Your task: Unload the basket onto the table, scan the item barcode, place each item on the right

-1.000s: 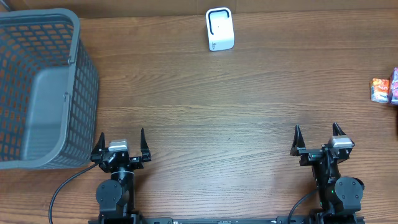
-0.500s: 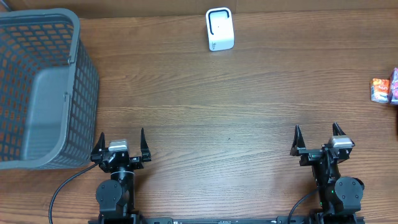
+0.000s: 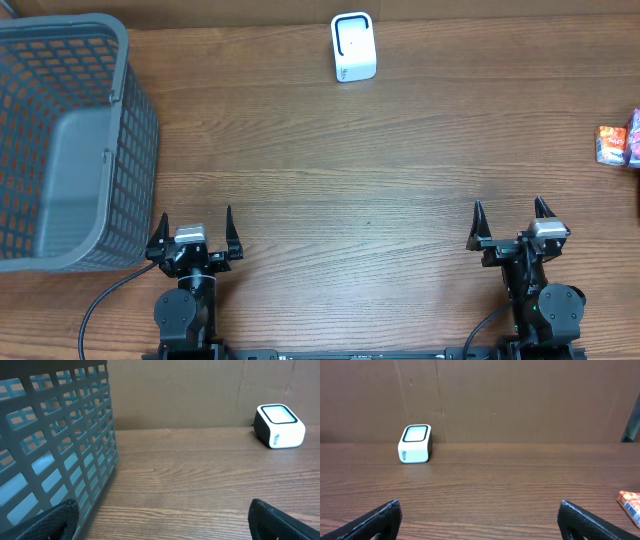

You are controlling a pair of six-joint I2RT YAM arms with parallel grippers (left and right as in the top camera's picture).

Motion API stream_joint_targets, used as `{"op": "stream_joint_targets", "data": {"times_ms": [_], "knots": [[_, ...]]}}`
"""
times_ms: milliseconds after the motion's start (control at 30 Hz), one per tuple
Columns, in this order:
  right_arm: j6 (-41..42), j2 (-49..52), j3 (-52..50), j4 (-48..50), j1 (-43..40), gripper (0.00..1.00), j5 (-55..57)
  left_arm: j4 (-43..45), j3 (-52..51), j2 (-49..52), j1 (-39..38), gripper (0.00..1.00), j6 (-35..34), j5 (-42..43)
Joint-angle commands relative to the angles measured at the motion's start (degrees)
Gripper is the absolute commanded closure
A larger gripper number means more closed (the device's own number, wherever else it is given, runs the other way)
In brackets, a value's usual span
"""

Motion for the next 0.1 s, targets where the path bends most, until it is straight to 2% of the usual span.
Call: {"op": "stream_joint_targets", "data": {"times_ms": [0,67], "knots": [[-0.3,-0.6,-0.6,0.4,0.3,0.0,0.0,0.0,-0.2,-0.6,-0.4,0.0,0.7,0.5],[-0.3,-0.6,-0.6,0.4,0.3,0.0,0.0,0.0,-0.2,-0.6,-0.4,0.0,0.7,0.5]]}}
